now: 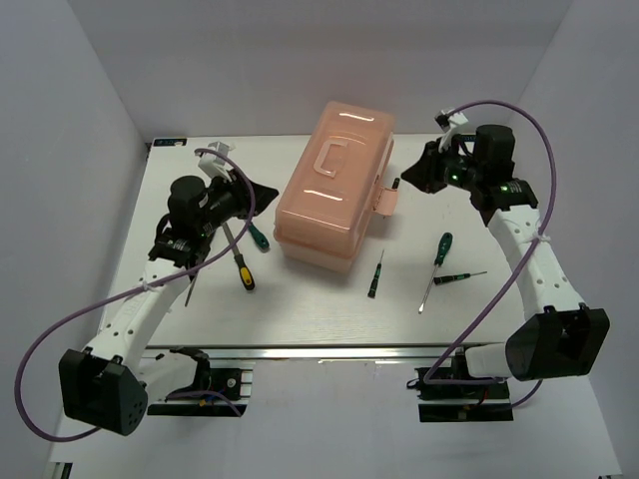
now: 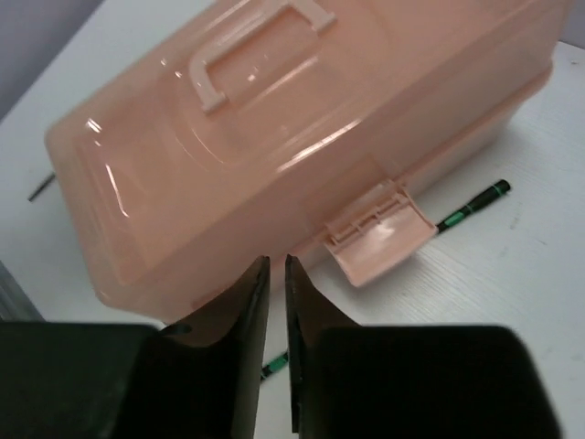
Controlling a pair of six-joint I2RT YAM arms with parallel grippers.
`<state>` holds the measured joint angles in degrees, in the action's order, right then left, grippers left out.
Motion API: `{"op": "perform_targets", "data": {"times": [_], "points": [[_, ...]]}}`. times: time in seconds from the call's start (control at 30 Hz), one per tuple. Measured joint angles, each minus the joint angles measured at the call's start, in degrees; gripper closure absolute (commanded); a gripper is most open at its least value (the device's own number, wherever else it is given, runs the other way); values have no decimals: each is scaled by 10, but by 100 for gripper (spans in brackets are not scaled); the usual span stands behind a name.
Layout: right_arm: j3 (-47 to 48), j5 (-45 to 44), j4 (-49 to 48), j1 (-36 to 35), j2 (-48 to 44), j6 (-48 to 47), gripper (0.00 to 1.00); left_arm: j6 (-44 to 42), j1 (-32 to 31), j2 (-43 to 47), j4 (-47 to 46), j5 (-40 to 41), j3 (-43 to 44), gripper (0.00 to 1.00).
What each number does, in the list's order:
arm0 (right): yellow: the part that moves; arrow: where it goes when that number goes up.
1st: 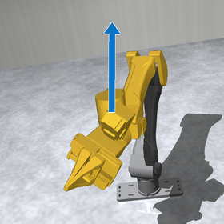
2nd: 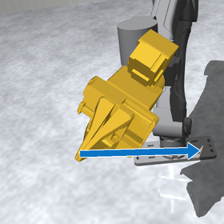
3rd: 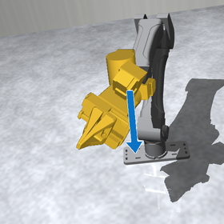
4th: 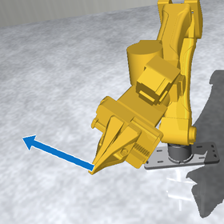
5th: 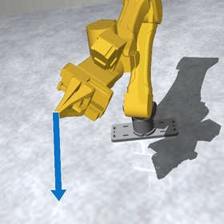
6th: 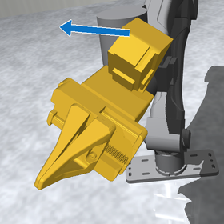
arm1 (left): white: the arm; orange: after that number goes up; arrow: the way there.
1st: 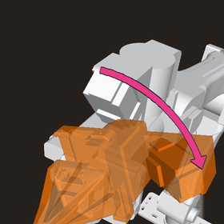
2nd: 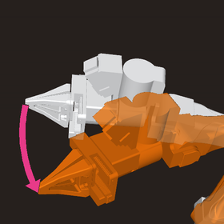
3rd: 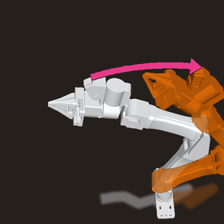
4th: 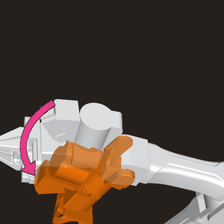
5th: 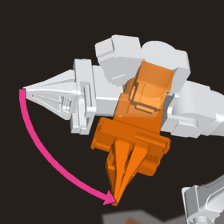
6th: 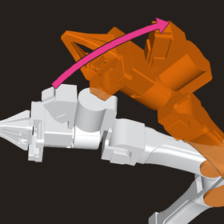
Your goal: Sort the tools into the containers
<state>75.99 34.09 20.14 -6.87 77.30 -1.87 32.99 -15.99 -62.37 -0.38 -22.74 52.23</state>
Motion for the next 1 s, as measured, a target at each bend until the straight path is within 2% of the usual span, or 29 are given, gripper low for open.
{"op": "perform_targets", "data": {"times": [0.07, 0.1, 0.2, 0.33, 0.37, 0.47, 0.5, 0.77, 1.0], "points": [[4, -15, -16, -26, 5, 45, 75, -2, 0, -12, -10, 5, 1, 72], [11, -26, -25, -45, 10, 72, 57, -4, 0, -23, -14, 8, 2, 68], [40, -57, -54, -97, 35, 142, 44, -16, 0, -62, -18, 24, 11, 56], [91, -94, -79, -151, 82, 216, 37, -38, 0, -124, -16, 55, 29, 55], [110, -105, -82, -162, 99, 233, 30, -45, 0, -139, -17, 61, 34, 55], [162, -138, -85, -186, 149, 270, 22, -58, 0, -172, -24, 75, 41, 55], [179, -154, -86, -195, 167, 282, 11, -62, 0, -183, -28, 74, 44, 55], [233, -226, -82, -229, 255, 353, 11, -62, 5, -257, -88, 15, 57, 56], [262, -260, -75, -241, 290, 386, 11, -46, -16, -245, -122, -37, 24, 56]]}}
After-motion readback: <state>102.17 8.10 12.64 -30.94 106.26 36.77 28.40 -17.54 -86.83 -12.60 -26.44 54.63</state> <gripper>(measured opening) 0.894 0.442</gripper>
